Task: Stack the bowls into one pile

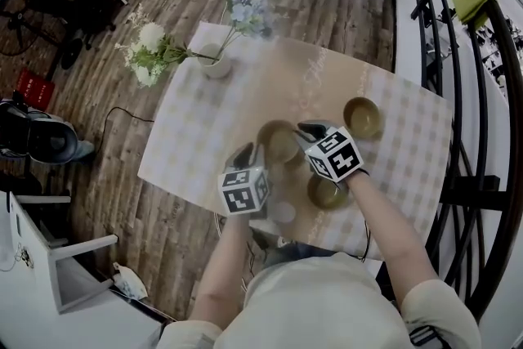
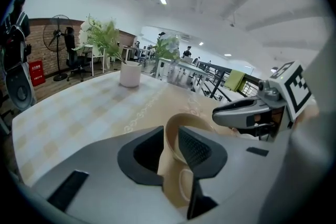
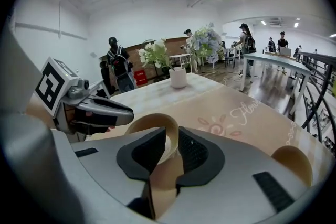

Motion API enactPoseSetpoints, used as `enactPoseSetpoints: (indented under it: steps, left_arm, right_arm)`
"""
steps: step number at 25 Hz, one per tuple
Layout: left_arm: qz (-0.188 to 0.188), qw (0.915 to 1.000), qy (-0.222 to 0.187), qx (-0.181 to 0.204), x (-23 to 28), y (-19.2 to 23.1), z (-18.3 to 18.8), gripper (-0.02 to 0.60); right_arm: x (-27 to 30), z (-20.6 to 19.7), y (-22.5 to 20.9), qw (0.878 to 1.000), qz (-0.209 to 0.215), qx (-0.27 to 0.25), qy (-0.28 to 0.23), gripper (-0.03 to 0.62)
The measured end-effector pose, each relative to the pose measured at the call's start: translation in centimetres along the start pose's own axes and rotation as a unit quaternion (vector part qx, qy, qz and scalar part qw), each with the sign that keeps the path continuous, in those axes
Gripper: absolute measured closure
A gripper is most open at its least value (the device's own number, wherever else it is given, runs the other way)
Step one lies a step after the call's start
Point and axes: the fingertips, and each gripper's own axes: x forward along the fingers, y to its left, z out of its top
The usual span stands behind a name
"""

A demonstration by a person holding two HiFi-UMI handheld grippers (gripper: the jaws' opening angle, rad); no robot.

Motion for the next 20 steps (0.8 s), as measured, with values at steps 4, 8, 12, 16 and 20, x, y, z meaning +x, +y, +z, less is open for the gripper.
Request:
enactPoseSetpoints:
  steps: [4,8,12,16,20]
  left_arm:
    - [0.003,0.9999,0.012,-0.004,0.7,0.3,-0.4,0.468]
    - [0.008,0.9996,0.028,-0.007,1.7,0.6,-1.0,0.453]
    - [0.013,0.9991,0.039,-0.006,2.4,0.9,-1.4,0.453]
    - [0.015,0.9989,0.044,-0.01,2.8,1.2,-1.7,0.453]
    - [0.014,0.9988,0.045,-0.015,3.0,1.1,-1.8,0.458]
  right_arm:
    - [0.9,-0.5,-0.2,1.0,-0.001,-0.005,0.02,0.531]
    - [2.0,-1.2,-0.5,0.999,-0.003,-0.005,0.04,0.531]
    - [2.7,-1.6,-0.6,0.998,-0.005,-0.011,0.054,0.531]
    - [3.1,-2.0,-0.6,0.998,-0.007,-0.011,0.063,0.531]
    - [3.3,-2.3,-0.7,0.998,-0.006,-0.01,0.069,0.536]
